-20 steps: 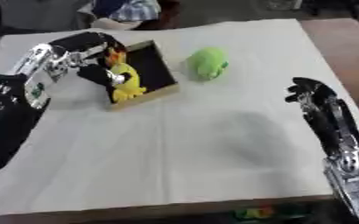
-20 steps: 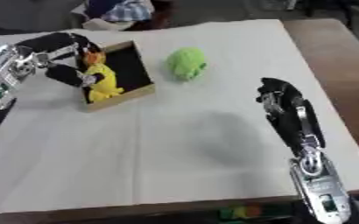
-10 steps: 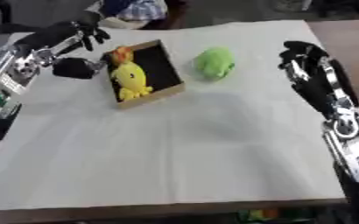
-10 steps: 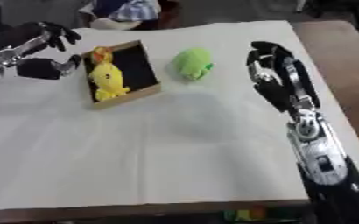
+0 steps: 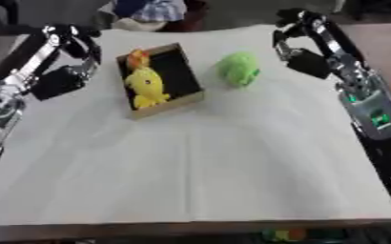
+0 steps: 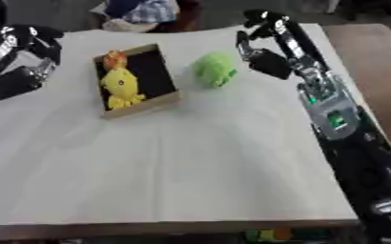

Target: Pick up objects on the table and place them in the box.

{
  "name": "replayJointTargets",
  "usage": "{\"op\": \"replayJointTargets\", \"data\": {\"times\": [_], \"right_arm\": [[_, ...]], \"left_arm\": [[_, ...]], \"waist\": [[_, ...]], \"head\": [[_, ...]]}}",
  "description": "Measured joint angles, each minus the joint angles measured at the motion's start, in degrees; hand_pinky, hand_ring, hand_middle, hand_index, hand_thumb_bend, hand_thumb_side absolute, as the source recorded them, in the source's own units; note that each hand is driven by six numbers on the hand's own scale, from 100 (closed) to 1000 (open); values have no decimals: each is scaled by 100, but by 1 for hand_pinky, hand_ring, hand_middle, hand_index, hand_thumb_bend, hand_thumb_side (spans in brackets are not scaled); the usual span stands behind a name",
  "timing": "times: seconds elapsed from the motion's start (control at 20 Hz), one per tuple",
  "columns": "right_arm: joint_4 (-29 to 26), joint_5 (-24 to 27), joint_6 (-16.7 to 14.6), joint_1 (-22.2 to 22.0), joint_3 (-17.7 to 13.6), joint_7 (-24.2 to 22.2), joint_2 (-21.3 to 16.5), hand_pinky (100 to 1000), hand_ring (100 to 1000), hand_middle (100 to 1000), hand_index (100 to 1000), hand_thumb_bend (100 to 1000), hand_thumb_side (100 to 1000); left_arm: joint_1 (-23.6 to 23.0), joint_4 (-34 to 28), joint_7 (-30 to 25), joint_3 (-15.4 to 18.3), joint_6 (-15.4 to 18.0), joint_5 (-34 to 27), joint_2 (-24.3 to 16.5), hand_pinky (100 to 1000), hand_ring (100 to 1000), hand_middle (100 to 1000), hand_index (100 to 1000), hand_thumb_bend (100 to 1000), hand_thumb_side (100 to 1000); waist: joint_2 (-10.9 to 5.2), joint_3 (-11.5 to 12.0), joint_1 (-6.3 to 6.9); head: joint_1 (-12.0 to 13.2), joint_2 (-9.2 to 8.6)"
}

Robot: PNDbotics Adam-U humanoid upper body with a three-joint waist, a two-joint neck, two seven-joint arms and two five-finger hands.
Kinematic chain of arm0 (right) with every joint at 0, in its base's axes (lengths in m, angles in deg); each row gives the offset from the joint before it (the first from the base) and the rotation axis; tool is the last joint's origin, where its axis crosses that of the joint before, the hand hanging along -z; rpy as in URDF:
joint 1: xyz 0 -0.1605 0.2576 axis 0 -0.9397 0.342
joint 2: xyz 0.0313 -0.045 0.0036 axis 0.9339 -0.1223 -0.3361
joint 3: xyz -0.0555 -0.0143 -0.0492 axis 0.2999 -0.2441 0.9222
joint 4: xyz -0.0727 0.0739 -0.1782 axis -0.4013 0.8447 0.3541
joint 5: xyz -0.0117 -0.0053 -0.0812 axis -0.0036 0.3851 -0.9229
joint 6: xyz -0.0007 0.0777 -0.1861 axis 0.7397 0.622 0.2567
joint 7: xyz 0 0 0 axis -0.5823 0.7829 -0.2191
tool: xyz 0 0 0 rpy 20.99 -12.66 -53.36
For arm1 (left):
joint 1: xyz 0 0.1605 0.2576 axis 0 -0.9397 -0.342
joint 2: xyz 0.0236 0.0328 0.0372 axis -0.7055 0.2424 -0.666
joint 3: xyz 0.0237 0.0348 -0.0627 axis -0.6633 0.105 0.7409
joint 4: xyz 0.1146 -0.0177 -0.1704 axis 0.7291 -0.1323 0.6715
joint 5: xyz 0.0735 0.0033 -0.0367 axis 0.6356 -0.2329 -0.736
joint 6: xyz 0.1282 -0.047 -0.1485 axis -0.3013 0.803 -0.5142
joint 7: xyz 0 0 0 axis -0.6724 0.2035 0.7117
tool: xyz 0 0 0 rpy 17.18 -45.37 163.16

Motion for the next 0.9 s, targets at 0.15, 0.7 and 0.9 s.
{"op": "replayJointTargets", "data": {"times": [0.15,0.7,0.9], "right_arm": [[716,-373,-207,424,23,-301,143,828,792,836,929,100,613],[2641,-2869,-201,1152,-687,-373,977,913,936,951,966,135,605],[2902,-3501,-41,1209,-931,10,1188,917,940,954,970,149,604]], "left_arm": [[-250,-128,148,69,-23,-205,131,639,566,612,823,100,768],[-564,-209,337,232,-43,-394,535,634,558,603,820,100,800],[-593,-202,357,236,-41,-414,627,634,557,602,819,100,811]], "waist": [[0,25,-4],[0,91,-13],[0,105,-13]], "head": [[-73,0],[-259,0],[-294,0]]}}
